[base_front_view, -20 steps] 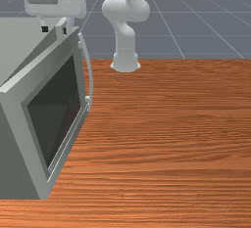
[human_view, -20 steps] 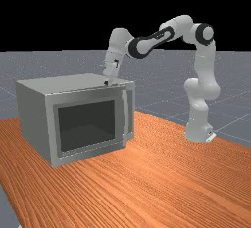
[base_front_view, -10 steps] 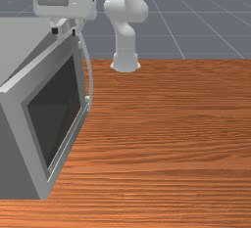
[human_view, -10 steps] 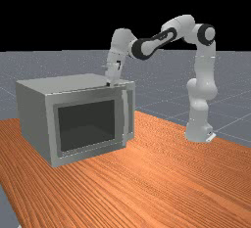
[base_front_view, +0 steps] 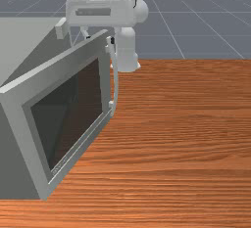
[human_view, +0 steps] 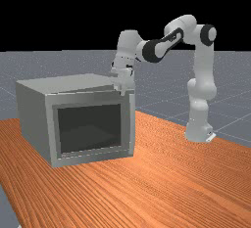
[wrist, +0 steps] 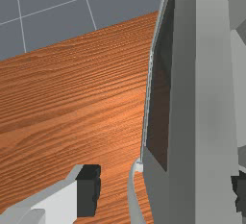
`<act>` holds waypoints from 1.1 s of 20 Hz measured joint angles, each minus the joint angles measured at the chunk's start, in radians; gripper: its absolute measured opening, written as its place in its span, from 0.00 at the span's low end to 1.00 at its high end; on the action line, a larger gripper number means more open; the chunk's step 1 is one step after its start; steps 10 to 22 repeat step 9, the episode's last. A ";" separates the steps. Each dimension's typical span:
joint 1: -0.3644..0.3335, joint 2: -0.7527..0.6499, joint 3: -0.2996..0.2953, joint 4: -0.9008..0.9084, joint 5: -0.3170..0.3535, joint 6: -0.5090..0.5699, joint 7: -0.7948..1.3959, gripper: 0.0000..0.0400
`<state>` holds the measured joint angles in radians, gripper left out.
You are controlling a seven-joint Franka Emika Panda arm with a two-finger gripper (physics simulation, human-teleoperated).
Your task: Open the microwave
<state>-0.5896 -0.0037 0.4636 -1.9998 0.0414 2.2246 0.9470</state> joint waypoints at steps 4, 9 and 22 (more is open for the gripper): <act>0.052 0.178 0.071 0.201 -0.097 -0.101 0.089 0.72; 0.233 0.472 0.068 0.577 -0.236 -0.223 0.199 0.57; 0.233 0.472 0.068 0.577 -0.236 -0.223 0.199 0.57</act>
